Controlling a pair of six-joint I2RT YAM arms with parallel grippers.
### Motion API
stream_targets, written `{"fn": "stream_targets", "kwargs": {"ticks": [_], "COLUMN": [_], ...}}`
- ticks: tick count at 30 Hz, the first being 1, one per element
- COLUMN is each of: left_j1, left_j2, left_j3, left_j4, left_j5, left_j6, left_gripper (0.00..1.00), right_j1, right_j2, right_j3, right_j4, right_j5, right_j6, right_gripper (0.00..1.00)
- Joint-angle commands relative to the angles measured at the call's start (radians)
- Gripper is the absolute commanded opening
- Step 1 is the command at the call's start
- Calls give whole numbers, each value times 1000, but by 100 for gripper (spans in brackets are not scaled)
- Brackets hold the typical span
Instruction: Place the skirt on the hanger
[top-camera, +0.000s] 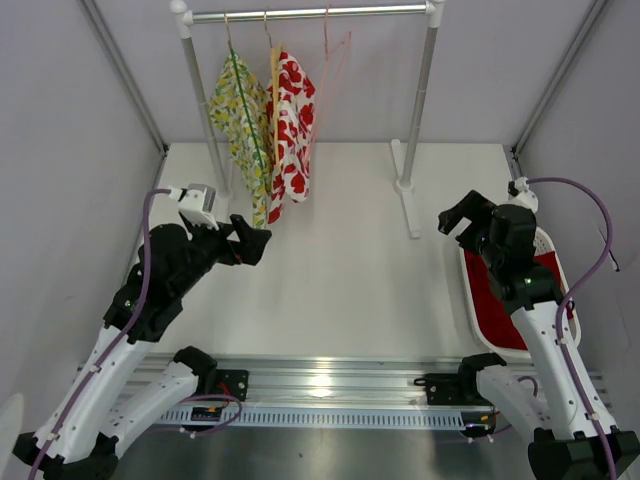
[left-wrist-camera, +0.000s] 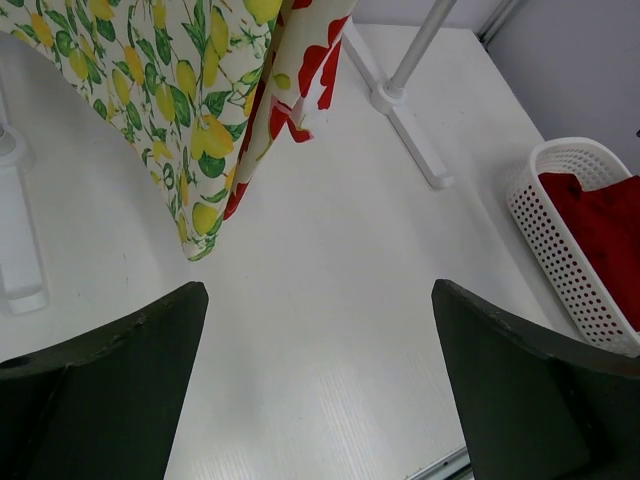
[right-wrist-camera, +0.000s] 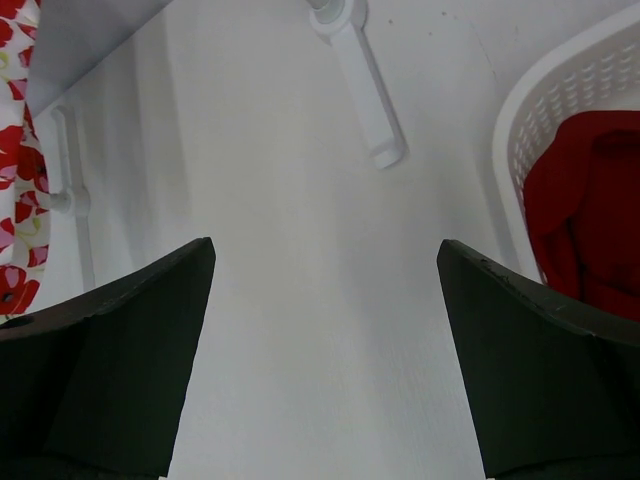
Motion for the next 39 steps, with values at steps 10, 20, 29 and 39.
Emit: {"fn": "stream_targets", "kwargs": {"ticks": [10,20,29,39], "left_j1": [-4,-4,-4,-4], "left_j2": [-28,-11,-16,-10], "left_j3": [-1,-53,-61,-67], "left_j4": [-31,24,18,27], "left_j5": [38,167,187,195], "left_j6": [41,-32,-27,-24], "left_gripper": [99,99,99,99], "right_j1": [-3,-265,-411,-574], "right_j2": [84,193,283,424], "right_j3": [107,-68,-139,-217], "right_j4": [-195,-218,-109,38], "right_j5": [158,166,190,172], "right_j6": [-24,16,30,83], "right_gripper": [99,99,99,99]}}
